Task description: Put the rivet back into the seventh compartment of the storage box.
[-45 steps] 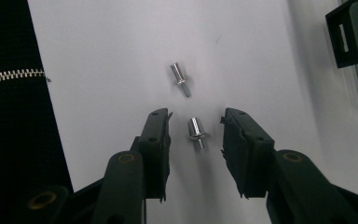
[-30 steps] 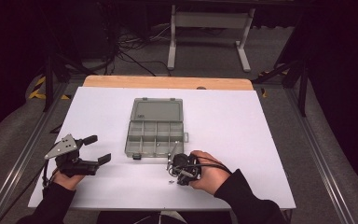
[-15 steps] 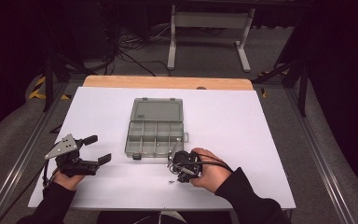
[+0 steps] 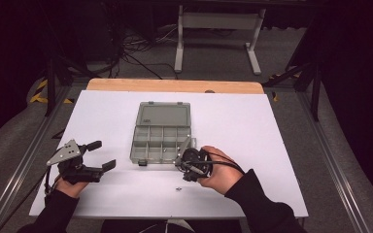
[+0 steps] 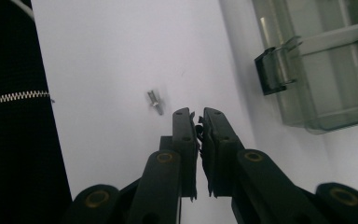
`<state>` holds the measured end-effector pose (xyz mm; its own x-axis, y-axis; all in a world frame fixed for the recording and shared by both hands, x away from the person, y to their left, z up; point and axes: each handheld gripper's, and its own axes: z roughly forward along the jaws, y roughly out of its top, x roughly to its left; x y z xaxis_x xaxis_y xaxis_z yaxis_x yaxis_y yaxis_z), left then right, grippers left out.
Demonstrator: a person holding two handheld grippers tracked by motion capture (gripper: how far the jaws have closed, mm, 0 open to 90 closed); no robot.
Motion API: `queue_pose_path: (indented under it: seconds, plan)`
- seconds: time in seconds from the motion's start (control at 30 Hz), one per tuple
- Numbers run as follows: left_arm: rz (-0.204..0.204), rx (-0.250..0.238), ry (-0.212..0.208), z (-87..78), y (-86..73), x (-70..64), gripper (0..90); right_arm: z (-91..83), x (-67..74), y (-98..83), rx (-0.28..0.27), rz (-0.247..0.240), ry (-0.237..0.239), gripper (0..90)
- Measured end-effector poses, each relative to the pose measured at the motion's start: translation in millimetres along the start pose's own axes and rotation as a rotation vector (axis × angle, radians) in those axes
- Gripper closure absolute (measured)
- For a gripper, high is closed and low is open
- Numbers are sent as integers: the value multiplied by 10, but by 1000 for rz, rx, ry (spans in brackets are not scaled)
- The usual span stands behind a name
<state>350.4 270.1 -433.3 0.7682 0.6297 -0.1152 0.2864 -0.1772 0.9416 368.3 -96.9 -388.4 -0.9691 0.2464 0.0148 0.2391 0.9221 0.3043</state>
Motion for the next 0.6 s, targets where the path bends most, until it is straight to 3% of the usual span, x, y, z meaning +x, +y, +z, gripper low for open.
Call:
queue_pose_path:
  seconds: [0.6]
  plan:
    - [6, 4, -1, -10, 3, 8, 64, -169, -216, 164, -67, 24, -54, 841]
